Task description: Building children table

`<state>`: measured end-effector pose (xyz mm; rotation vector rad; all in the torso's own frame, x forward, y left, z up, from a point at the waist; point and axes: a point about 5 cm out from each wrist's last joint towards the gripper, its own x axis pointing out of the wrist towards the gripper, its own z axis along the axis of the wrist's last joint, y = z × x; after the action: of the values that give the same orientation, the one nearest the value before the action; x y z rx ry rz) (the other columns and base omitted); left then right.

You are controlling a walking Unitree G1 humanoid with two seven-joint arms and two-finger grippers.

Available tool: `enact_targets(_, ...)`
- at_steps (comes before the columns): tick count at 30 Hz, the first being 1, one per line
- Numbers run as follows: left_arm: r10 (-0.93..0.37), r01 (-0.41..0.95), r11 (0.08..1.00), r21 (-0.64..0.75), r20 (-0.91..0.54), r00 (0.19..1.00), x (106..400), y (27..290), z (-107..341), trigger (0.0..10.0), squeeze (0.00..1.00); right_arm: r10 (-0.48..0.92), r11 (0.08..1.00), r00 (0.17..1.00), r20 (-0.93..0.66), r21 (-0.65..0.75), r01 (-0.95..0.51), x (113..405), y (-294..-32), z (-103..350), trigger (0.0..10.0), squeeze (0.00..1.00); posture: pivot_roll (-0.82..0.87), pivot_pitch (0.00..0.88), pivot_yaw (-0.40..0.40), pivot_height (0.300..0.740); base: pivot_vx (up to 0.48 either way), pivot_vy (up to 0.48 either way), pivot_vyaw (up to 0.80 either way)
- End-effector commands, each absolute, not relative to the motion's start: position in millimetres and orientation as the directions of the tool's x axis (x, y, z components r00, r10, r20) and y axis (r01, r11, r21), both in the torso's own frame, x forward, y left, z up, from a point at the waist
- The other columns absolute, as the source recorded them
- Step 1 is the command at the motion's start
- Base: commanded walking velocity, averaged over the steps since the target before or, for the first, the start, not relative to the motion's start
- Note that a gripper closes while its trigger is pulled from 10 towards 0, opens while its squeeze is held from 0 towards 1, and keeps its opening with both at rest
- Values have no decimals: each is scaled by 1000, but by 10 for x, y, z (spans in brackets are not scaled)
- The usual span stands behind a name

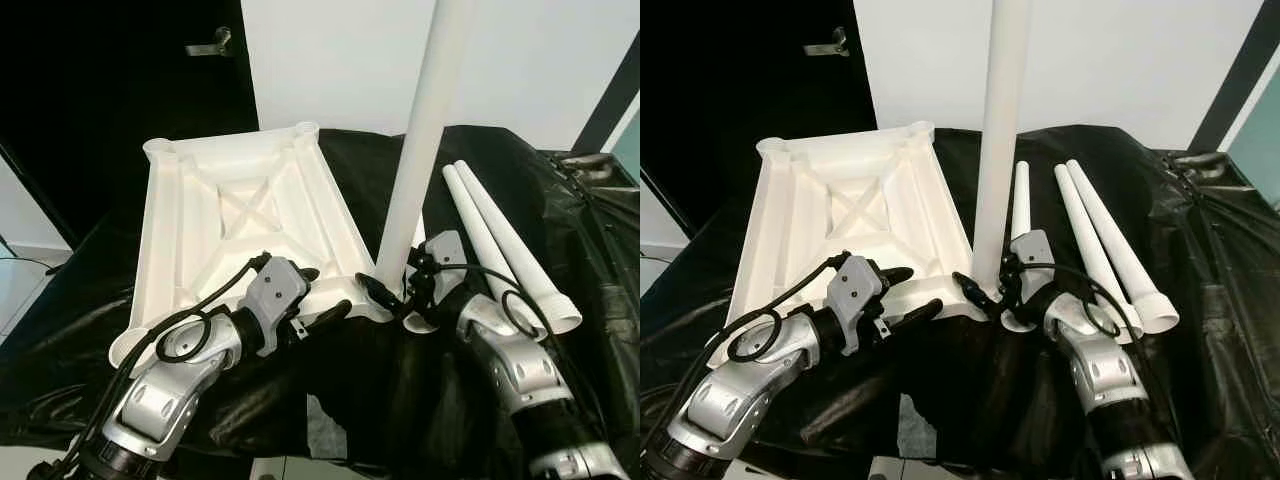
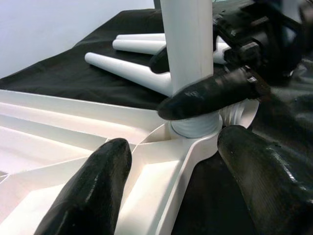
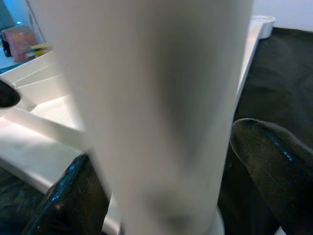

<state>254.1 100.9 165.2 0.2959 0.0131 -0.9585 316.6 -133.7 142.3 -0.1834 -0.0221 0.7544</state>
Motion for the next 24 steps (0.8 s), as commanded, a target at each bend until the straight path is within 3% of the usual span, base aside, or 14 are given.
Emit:
enact_targets(1,-820,826,507,246,-157,551,2528,1026,1658,10000,0,717,677,694,-64,-175,-715,3174,-1307,1390,10000,0,100,0,-6,740,0,0,0)
enact_targets(2,-821,826,507,246,-157,550,2523,1022,1659,10000,0,738,651,671,-76,-181,-737,3195,-1279,1388,9608,0,102,0,-6,740,0,0,0)
enact_targets(3,-821,827,506,245,-156,548,2518,1017,1661,10000,0,751,632,654,-89,-189,-752,3210,-1257,1384,6275,0,105,0,-7,740,0,0,0)
enact_targets(4,-821,827,506,245,-156,548,2518,1017,1661,10000,0,751,632,654,-89,-189,-752,3210,-1257,1384,6275,0,105,0,-7,740,0,0,0)
enact_targets(5,-822,827,504,247,-157,548,2513,1017,1663,10000,0,773,601,626,-104,-196,-775,3222,-1240,1375,1922,0,108,0,-10,740,0,0,0)
enact_targets(7,-822,827,504,247,-157,548,2513,1017,1663,10000,0,773,601,626,-104,-196,-775,3222,-1240,1375,1922,0,108,0,-10,740,0,0,0)
enact_targets(8,-821,827,505,247,-157,548,2512,1019,1664,10000,0,774,598,623,-108,-195,-777,3223,-1242,1371,0,0,111,0,-12,740,0,0,0)
enact_targets(14,-816,823,514,243,-157,556,2493,1030,1659,10000,0,778,599,618,-114,-162,-784,3174,-1302,1305,0,0,114,0,-20,740,0,0,0)
enact_targets(24,-822,829,506,238,-157,547,2487,993,1641,10000,0,652,738,751,-105,-140,-660,3058,-1302,1180,0,0,98,0,-21,740,0,0,0)
